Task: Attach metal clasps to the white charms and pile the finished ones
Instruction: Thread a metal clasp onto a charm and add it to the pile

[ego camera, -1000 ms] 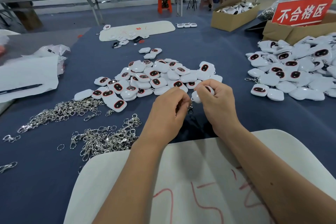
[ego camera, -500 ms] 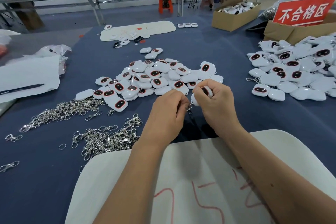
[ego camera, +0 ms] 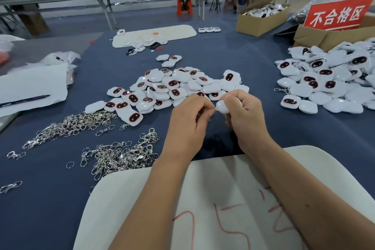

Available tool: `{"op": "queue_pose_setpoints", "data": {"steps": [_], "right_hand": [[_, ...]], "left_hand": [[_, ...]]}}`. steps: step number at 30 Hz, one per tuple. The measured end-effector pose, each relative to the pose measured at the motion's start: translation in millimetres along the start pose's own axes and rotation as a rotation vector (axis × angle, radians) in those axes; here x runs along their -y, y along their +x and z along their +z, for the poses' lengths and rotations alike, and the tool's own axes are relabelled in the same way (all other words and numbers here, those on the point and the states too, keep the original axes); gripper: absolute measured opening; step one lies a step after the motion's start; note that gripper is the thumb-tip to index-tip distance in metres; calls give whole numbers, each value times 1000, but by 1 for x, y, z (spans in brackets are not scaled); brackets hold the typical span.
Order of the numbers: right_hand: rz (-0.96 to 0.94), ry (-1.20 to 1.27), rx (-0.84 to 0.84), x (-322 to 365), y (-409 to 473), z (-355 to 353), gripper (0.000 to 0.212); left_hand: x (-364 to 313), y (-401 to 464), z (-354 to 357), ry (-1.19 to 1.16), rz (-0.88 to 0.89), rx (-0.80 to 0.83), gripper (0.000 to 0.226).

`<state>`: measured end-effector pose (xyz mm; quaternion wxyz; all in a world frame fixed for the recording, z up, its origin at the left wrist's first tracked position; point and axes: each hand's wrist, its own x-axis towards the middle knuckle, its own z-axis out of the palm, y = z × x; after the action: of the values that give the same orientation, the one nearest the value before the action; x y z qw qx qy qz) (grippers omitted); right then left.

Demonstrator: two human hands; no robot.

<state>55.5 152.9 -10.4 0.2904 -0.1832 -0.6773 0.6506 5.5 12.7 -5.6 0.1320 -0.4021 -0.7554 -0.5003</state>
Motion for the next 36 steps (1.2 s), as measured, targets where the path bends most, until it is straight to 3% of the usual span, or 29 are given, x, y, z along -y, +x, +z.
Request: {"op": "queue_pose_setpoints", "data": {"steps": [6,15,22,31,36], "right_hand": [[47,87,50,-1,3,-2,18],[40,90,104,-2,3,-1,19],[19,106,127,-2,1,-1,21],[-7,159,204,0,-3,-3,21],[12,176,204,2,-3,-5,42]], "left_hand": [[1,1,-1,-42,46,-53,16],[2,1,-1,101,121,-125,10],[1,1,0,47,25,-160,9],[2,2,-3,112,-88,-127,16],[0,1,-5,150,-53,12,17]]}}
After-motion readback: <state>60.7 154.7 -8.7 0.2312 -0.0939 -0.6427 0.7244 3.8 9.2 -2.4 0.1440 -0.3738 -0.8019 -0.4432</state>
